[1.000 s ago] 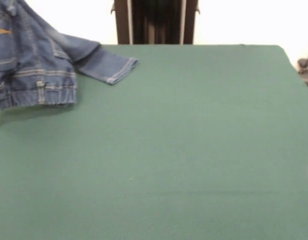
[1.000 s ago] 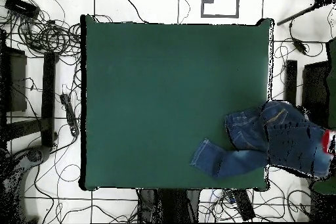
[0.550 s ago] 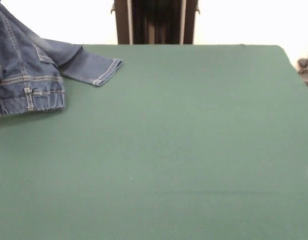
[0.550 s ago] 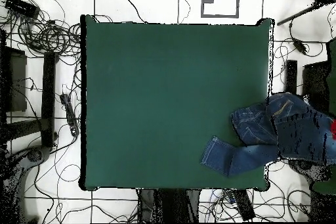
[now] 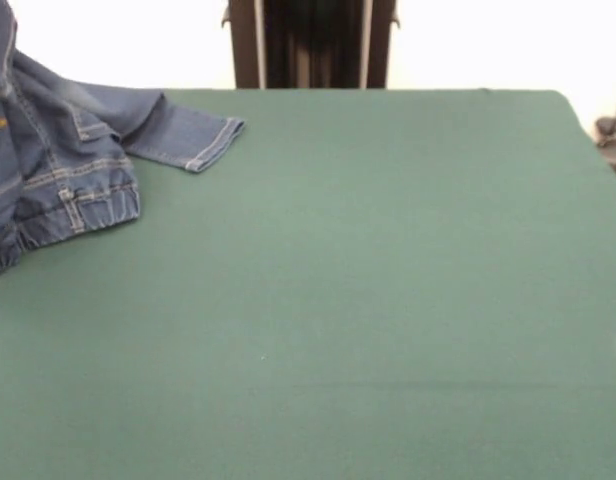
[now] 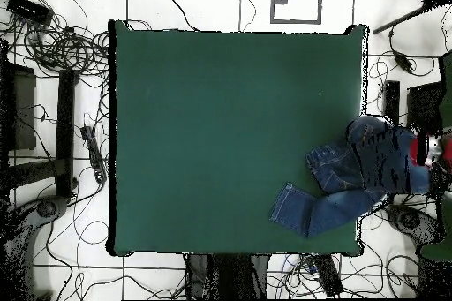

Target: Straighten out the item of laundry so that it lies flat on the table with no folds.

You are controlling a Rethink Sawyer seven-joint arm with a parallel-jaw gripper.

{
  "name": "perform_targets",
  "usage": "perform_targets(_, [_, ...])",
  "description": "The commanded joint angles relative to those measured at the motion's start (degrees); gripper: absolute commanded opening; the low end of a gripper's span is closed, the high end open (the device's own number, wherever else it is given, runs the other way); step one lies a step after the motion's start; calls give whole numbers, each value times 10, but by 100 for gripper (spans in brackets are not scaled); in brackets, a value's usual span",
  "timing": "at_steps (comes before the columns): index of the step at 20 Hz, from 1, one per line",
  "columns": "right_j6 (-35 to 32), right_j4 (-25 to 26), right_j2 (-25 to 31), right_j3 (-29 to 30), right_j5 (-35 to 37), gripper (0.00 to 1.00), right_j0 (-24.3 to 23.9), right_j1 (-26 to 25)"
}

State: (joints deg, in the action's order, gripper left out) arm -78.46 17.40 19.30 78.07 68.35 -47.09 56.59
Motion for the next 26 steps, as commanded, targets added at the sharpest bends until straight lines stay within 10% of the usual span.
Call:
perform_targets(1, [-16,-37,45,132,-90,0,59,-6])
perform_targets(26, [-200,-107,-48,209,-268,0,218,-41])
